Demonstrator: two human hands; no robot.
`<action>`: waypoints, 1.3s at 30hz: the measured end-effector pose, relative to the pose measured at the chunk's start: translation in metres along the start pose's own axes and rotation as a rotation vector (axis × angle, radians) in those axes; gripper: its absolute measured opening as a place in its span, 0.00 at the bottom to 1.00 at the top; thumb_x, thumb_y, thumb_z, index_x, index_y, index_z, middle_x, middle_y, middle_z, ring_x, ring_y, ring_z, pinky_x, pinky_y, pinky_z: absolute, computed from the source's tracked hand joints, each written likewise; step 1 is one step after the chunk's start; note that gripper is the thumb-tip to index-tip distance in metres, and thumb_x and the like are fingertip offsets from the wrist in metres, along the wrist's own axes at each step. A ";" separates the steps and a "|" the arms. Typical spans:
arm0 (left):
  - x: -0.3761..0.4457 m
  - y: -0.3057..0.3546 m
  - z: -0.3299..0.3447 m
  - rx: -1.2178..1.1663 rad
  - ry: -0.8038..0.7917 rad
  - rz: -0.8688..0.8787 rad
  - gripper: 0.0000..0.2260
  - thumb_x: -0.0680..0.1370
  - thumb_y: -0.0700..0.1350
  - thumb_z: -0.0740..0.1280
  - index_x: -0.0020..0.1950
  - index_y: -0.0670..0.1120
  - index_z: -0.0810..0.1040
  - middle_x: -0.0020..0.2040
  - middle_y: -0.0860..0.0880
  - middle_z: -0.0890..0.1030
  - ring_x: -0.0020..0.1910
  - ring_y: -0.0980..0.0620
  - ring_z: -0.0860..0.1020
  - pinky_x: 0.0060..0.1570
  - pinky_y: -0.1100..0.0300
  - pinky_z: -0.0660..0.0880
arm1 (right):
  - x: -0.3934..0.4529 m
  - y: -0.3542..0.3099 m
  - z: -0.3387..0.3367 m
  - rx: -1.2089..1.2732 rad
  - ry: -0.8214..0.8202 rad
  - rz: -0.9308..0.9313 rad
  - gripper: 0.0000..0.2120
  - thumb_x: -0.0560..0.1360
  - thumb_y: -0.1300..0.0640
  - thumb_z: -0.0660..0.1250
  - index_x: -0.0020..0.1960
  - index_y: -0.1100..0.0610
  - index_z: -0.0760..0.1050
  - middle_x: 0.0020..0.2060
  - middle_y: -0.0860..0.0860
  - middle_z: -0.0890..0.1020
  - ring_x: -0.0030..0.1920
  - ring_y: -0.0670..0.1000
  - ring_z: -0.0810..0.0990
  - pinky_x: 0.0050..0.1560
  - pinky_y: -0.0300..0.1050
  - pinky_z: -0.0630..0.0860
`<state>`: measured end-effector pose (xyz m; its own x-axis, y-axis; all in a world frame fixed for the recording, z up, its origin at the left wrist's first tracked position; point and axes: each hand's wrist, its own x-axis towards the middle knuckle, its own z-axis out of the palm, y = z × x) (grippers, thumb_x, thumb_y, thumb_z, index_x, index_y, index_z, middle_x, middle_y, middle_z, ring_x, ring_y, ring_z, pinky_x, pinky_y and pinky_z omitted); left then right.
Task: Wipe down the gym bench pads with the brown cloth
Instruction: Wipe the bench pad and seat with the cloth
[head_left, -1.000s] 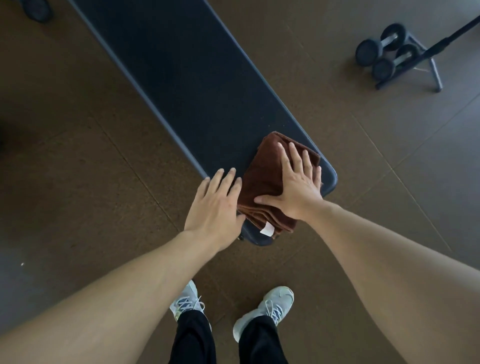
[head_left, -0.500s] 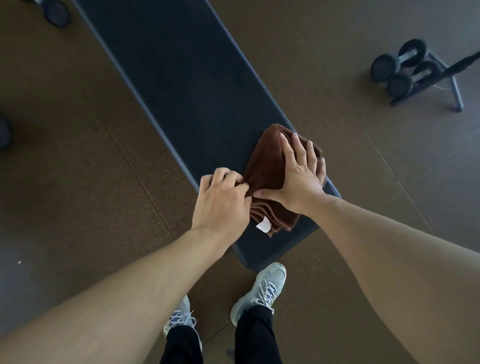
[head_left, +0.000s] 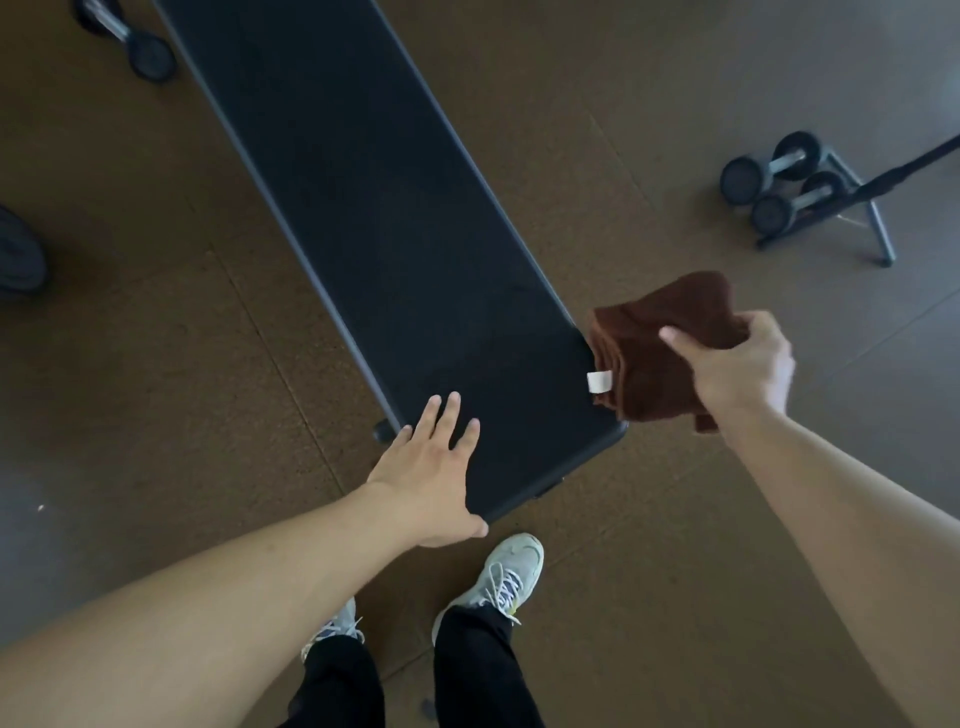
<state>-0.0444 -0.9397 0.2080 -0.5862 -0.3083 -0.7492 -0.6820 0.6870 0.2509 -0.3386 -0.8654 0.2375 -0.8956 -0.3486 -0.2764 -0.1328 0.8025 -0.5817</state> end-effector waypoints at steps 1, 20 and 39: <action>0.000 0.000 -0.002 -0.019 -0.002 -0.001 0.50 0.75 0.67 0.67 0.83 0.50 0.40 0.81 0.44 0.32 0.81 0.43 0.34 0.79 0.44 0.51 | -0.008 -0.008 -0.008 0.009 0.064 -0.052 0.24 0.68 0.42 0.82 0.55 0.47 0.73 0.45 0.41 0.79 0.52 0.53 0.82 0.52 0.61 0.83; 0.071 -0.059 -0.029 -0.482 0.581 -0.568 0.32 0.84 0.62 0.43 0.82 0.48 0.36 0.81 0.47 0.31 0.80 0.48 0.31 0.79 0.47 0.36 | -0.055 -0.011 0.152 -0.756 -0.541 -0.904 0.32 0.84 0.33 0.38 0.84 0.43 0.36 0.84 0.47 0.39 0.82 0.54 0.30 0.81 0.58 0.32; 0.107 -0.058 -0.052 -0.164 0.626 -0.703 0.39 0.80 0.66 0.32 0.78 0.37 0.29 0.80 0.38 0.31 0.79 0.41 0.30 0.79 0.44 0.36 | 0.001 -0.108 0.199 -0.662 -0.535 -1.030 0.34 0.86 0.42 0.50 0.85 0.48 0.37 0.84 0.50 0.39 0.83 0.58 0.32 0.80 0.62 0.32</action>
<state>-0.0898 -1.0468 0.1450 -0.1143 -0.9442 -0.3090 -0.9922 0.1244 -0.0129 -0.2405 -1.0489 0.1475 -0.0075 -0.9567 -0.2911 -0.9591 0.0893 -0.2688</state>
